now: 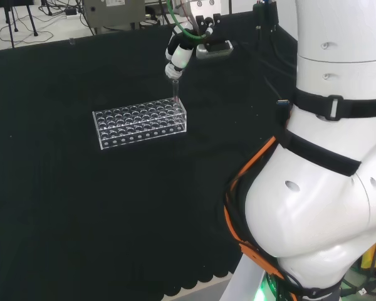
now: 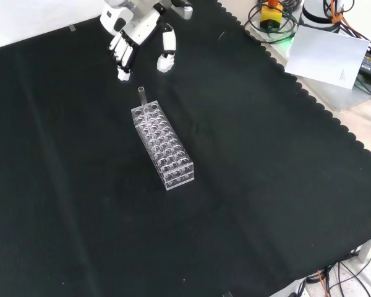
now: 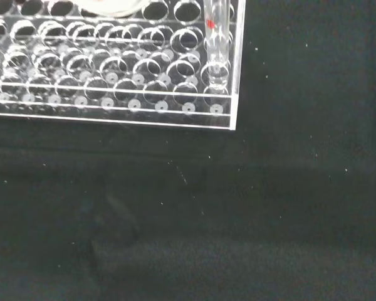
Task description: Pick up the test tube.
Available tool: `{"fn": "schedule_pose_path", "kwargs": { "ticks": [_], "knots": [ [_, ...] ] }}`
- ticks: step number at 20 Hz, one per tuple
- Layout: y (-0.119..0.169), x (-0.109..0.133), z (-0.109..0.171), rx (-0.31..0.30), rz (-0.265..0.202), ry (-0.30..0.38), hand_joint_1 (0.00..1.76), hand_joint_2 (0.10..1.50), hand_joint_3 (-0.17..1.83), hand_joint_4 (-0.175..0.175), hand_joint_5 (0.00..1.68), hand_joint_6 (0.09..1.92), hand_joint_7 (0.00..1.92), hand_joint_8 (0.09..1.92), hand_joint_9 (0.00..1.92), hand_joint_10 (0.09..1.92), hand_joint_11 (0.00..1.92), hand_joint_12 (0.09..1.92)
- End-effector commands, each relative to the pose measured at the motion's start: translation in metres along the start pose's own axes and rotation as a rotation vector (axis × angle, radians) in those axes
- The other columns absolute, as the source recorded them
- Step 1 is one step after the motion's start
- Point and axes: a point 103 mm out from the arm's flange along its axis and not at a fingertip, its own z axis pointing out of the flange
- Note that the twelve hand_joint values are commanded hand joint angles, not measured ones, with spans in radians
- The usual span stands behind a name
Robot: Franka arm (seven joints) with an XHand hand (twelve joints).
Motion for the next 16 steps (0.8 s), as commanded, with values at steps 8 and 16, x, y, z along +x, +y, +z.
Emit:
{"fn": "schedule_pose_path", "kwargs": {
  "ticks": [8,16],
  "knots": [
    [0.03,-0.009,0.02,0.052,0.024,0.029,0.87,0.73,0.61,-0.164,0.38,0.11,0.33,0.98,0.33,0.98,0.11,1.51],
    [0.048,-0.005,0.025,0.07,0.013,0.027,0.9,0.7,0.68,-0.175,0.38,0.37,0.5,0.97,0.44,0.93,0.19,1.48]
  ]
}}
